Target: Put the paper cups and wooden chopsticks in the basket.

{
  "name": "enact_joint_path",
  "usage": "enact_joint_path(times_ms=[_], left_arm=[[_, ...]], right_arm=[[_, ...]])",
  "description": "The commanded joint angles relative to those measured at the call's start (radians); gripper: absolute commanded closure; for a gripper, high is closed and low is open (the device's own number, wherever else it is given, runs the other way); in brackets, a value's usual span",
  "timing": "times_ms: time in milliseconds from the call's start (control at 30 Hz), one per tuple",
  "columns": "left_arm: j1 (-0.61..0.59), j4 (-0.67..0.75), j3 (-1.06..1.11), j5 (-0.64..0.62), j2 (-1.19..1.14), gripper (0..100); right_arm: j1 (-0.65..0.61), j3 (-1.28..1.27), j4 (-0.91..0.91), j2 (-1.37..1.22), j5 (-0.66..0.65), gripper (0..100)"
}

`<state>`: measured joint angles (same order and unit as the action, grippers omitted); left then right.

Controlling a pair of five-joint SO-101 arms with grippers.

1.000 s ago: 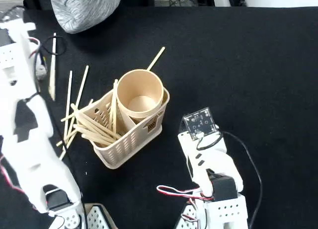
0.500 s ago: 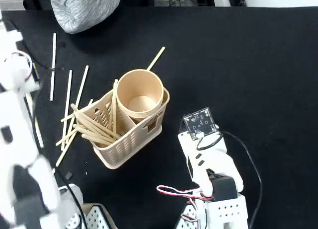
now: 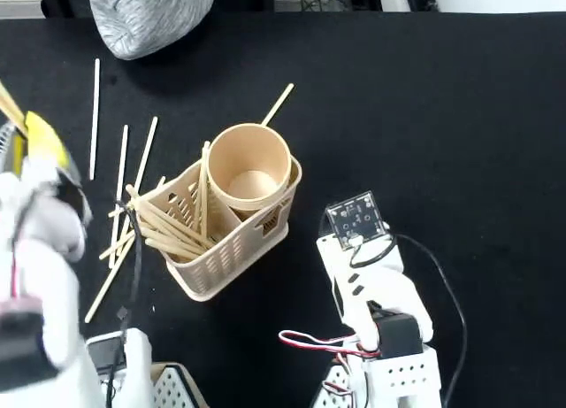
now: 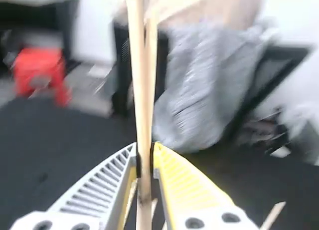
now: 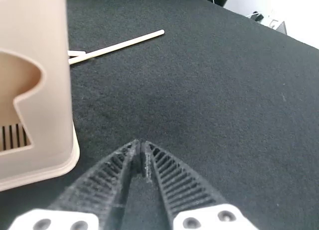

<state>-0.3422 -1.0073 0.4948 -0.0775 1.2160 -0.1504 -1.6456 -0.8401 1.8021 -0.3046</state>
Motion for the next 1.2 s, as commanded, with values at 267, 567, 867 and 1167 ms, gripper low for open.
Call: enact_joint_path(times_ms=[267,567,867,1167], left_arm=[[0.417,0.072,0.278,-0.014,0.562,97],[0.444,0.284,0.248,-0.008,0.566,97],[0.452,0.170,0.206,-0.014,0.443,97],[0.452,0.087,0.240,-0.015,0.428,97]], right_arm=[[0.014,0.033,0.012,0.091,0.003,98.6],[0.014,0.033,0.012,0.091,0.003,98.6],[0.014,0.033,0.012,0.091,0.003,98.6],[0.014,0.033,0.014,0.091,0.003,98.5]])
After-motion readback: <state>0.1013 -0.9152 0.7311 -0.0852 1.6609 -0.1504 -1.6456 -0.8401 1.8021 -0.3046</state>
